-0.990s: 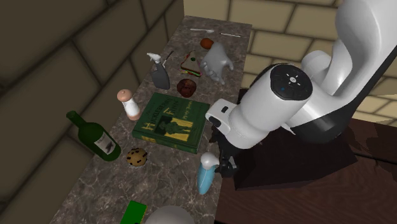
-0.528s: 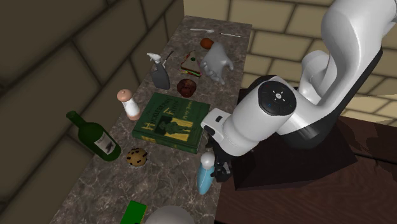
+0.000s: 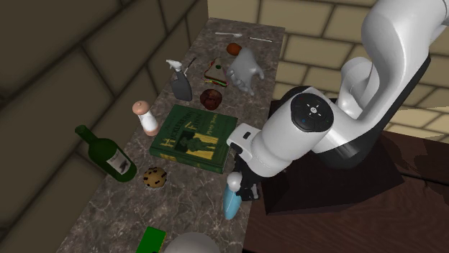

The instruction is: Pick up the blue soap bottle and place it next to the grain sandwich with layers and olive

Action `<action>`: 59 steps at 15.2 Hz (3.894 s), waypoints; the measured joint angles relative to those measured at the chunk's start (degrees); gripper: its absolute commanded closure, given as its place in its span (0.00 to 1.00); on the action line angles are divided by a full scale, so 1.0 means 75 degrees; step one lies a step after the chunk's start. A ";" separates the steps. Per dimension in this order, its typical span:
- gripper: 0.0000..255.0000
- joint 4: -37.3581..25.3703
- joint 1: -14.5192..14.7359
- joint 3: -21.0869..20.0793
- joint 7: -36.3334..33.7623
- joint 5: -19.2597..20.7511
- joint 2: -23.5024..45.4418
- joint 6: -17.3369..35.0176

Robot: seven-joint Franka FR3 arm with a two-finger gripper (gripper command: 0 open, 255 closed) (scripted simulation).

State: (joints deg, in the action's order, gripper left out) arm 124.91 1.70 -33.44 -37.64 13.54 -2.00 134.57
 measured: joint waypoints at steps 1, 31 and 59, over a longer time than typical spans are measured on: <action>1.00 -0.0001 0.0000 0.0000 0.0000 0.0000 0.0000 0.0000; 1.00 -0.1474 0.0040 0.0128 0.0809 -0.0793 -0.0725 -0.2002; 1.00 -0.4816 0.0044 0.0049 0.1108 -0.0659 -0.0265 -0.4947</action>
State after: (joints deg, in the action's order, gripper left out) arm 88.79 2.03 -33.07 -29.33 8.60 -3.99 97.47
